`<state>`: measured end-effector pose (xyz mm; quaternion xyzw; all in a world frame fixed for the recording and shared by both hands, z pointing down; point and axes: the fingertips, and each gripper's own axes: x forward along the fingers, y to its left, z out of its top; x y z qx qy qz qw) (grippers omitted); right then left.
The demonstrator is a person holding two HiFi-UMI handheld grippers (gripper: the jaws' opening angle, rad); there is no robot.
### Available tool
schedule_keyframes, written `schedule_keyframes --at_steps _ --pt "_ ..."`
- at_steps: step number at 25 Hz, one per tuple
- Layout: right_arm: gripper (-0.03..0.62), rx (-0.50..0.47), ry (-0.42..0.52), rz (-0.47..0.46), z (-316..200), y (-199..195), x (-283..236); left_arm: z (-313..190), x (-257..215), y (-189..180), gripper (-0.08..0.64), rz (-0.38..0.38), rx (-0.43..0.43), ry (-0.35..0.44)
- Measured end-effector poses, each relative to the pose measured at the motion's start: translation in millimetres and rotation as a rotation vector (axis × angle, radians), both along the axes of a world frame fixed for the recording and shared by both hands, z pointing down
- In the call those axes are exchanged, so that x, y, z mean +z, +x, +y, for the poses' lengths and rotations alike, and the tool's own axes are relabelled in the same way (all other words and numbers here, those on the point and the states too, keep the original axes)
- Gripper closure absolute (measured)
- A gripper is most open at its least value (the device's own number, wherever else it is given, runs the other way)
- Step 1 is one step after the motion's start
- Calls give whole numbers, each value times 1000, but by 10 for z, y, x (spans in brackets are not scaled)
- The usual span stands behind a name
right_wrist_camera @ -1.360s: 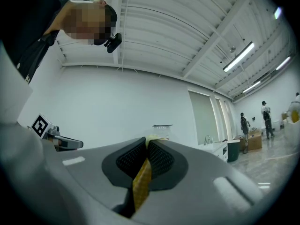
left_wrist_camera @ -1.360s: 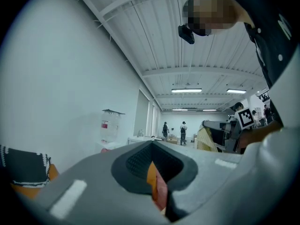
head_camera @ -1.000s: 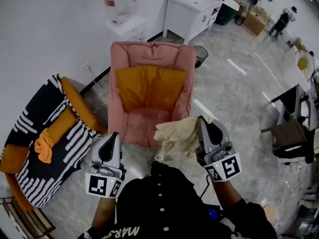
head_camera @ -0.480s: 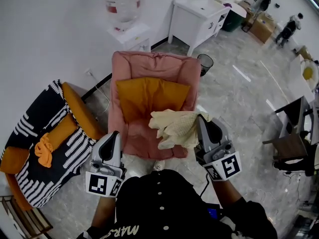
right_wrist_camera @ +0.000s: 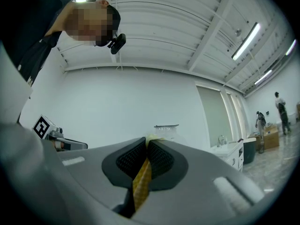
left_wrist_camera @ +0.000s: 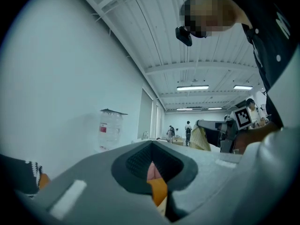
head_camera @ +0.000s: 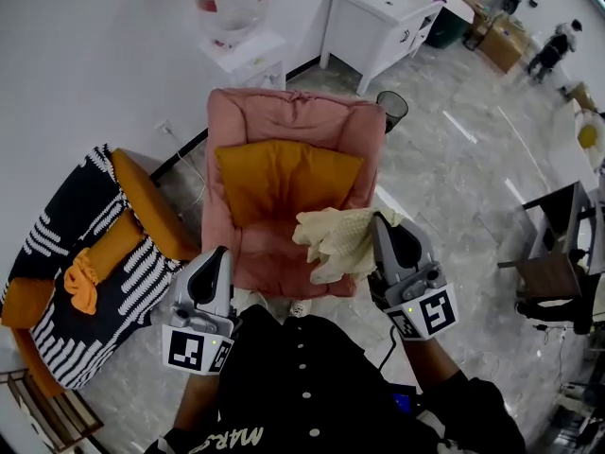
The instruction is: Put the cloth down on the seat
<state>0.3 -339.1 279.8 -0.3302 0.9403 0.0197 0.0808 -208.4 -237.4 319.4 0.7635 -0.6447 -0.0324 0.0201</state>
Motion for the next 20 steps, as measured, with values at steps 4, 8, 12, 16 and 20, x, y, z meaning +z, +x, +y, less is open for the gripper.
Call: schedule_keyframes --at_steps 4,8,12,16,20 --pt "560 24 -9 8 -52 -93 43 -83 23 -102 558 -6 19 -13" --pt "560 20 -14 14 -26 -191 19 -135 -16 -182 558 -11 41 -20" --pt "560 1 -21 -9 -31 -398 -9 -151 -19 -271 558 -15 49 -27" --pt "560 -52 -49 17 29 -564 126 -110 20 -341 558 -17 34 -47" --pt "560 -96 -77 13 10 -759 252 -77 102 -425 558 -13 14 -72"
